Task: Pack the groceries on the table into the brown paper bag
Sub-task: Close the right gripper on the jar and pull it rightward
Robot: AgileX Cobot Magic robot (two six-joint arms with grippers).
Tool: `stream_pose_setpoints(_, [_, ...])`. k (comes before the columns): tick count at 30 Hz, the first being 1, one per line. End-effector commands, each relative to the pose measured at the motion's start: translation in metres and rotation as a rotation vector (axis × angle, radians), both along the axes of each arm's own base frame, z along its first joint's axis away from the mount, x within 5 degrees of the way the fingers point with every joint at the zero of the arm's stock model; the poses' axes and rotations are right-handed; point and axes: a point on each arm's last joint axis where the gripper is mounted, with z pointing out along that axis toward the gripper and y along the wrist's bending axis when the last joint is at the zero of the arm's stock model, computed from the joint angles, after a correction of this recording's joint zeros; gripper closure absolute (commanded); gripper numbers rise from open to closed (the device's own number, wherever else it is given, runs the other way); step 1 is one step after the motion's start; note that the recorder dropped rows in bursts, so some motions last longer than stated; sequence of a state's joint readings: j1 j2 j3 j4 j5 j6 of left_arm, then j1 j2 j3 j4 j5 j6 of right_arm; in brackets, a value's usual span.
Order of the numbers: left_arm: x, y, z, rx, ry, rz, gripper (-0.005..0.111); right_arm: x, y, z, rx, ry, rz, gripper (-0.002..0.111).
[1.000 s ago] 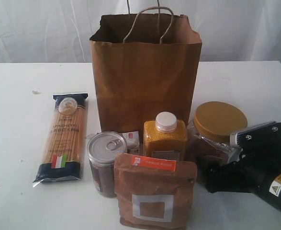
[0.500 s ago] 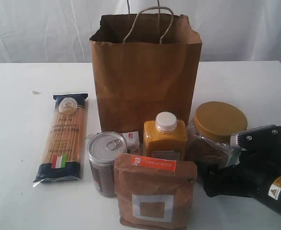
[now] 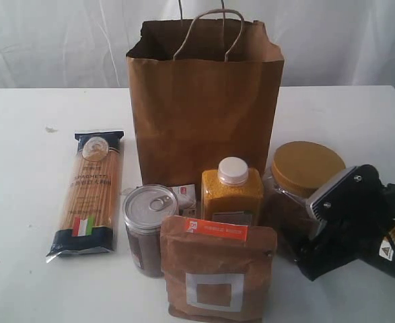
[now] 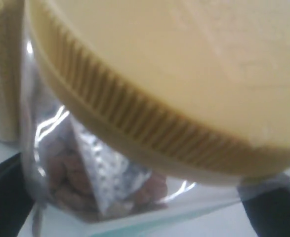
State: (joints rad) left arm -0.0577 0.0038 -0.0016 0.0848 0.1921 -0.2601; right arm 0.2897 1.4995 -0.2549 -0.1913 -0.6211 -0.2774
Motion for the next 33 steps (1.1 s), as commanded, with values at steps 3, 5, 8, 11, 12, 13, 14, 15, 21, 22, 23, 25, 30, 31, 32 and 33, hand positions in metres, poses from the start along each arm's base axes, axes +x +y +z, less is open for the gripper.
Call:
stream_pose_setpoints(3, [0.000, 0.000, 0.000, 0.000, -0.007, -0.006, 0.107, 0.007, 0.009, -0.012, 0.065, 0.098, 0.059, 0.003])
stream_pose_setpoints(5, [0.000, 0.000, 0.000, 0.000, -0.007, -0.006, 0.107, 0.007, 0.013, -0.015, 0.107, 0.116, 0.072, 0.003])
stream_pose_setpoints(8, [0.000, 0.000, 0.000, 0.000, -0.007, -0.006, 0.107, 0.008, 0.014, -0.016, 0.168, 0.124, 0.045, 0.003])
stream_pose_setpoints(11, [0.000, 0.000, 0.000, 0.000, -0.007, -0.006, 0.107, 0.009, 0.014, -0.016, 0.201, 0.137, 0.026, 0.003])
stream_pose_setpoints(12, [0.000, 0.000, 0.000, 0.000, -0.007, -0.006, 0.107, 0.009, 0.014, -0.016, 0.212, 0.146, 0.015, 0.003])
stream_pose_setpoints(13, [0.000, 0.000, 0.000, 0.000, -0.007, -0.006, 0.107, 0.009, 0.014, -0.017, 0.228, 0.159, 0.001, 0.003])
stream_pose_setpoints(14, [0.000, 0.000, 0.000, 0.000, -0.007, -0.006, 0.107, 0.008, 0.014, -0.017, 0.243, 0.171, -0.012, 0.003])
stream_pose_setpoints(15, [0.000, 0.000, 0.000, 0.000, -0.007, -0.006, 0.107, 0.008, 0.014, -0.017, 0.248, 0.175, -0.016, 0.003])
stream_pose_setpoints(21, [0.000, 0.000, 0.000, 0.000, -0.007, -0.006, 0.107, 0.007, 0.013, -0.020, 0.240, 0.204, -0.032, 0.003])
stream_pose_setpoints(22, [0.000, 0.000, 0.000, 0.000, -0.007, -0.006, 0.107, 0.007, 0.012, -0.021, 0.258, 0.225, -0.055, 0.004])
stream_pose_setpoints(23, [0.000, 0.000, 0.000, 0.000, -0.007, -0.006, 0.107, 0.006, 0.012, -0.022, 0.270, 0.242, -0.072, 0.008])
stream_pose_setpoints(25, [0.000, 0.000, 0.000, 0.000, -0.007, -0.006, 0.107, 0.007, 0.009, -0.023, 0.289, 0.262, -0.125, 0.020])
stream_pose_setpoints(30, [0.000, 0.000, 0.000, 0.000, -0.007, -0.006, 0.107, 0.002, 0.003, -0.031, 0.231, 0.348, -0.186, 0.043])
stream_pose_setpoints(31, [0.000, 0.000, 0.000, 0.000, -0.007, -0.006, 0.107, 0.001, 0.002, -0.032, 0.219, 0.363, -0.192, 0.043])
stream_pose_setpoints(32, [0.000, 0.000, 0.000, 0.000, -0.007, -0.006, 0.107, 0.000, 0.002, -0.033, 0.211, 0.373, -0.196, 0.043])
stream_pose_setpoints(33, [0.000, 0.000, 0.000, 0.000, -0.007, -0.006, 0.107, 0.000, 0.001, -0.034, 0.204, 0.383, -0.201, 0.043])
